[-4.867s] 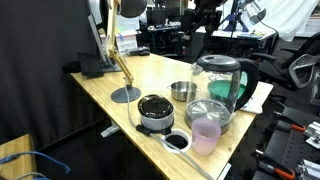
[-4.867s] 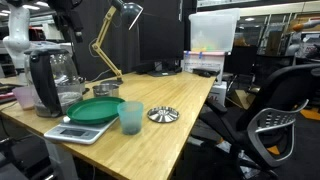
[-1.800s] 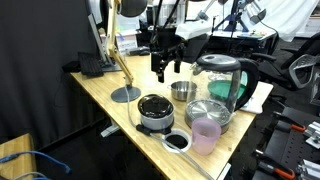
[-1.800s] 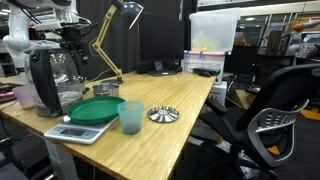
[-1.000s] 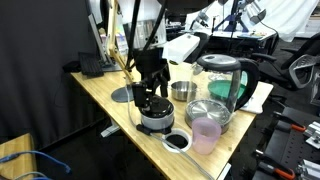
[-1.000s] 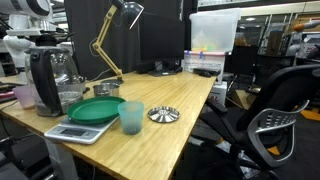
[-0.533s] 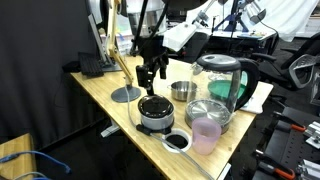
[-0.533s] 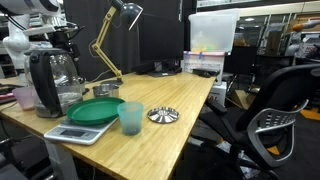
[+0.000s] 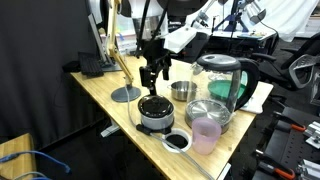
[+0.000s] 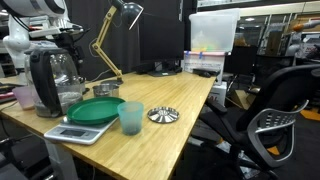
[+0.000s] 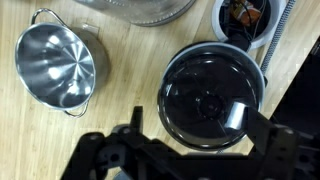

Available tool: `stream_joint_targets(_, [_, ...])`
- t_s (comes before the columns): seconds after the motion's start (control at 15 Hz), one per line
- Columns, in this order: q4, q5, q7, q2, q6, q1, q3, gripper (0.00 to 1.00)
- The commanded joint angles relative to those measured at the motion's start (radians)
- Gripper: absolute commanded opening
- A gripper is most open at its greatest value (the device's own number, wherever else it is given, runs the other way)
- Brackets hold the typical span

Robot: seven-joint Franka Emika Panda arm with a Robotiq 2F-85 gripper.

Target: Remove the lid from the gray pot then pour some contents from the pink cup into the gray pot

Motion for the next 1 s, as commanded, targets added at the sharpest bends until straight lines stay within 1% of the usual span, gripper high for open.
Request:
stream_joint_targets(0.0, [0.016,0.065,-0.059,0.021,-0.017,-0.021,0.015,1.00])
stream_joint_targets(0.4, [0.023,0.120,-0.087,0.056,-0.037,-0.019,0.015,1.00])
stream_joint_targets(0.8, [0.054,0.125,-0.111,0.094,-0.055,-0.022,0.013,1.00])
stream_joint_targets(0.87, [0.063,0.127,-0.116,0.103,-0.059,-0.024,0.012,0.95])
stream_joint_targets(0.93, [0.069,0.130,-0.123,0.111,-0.061,-0.025,0.013,0.77])
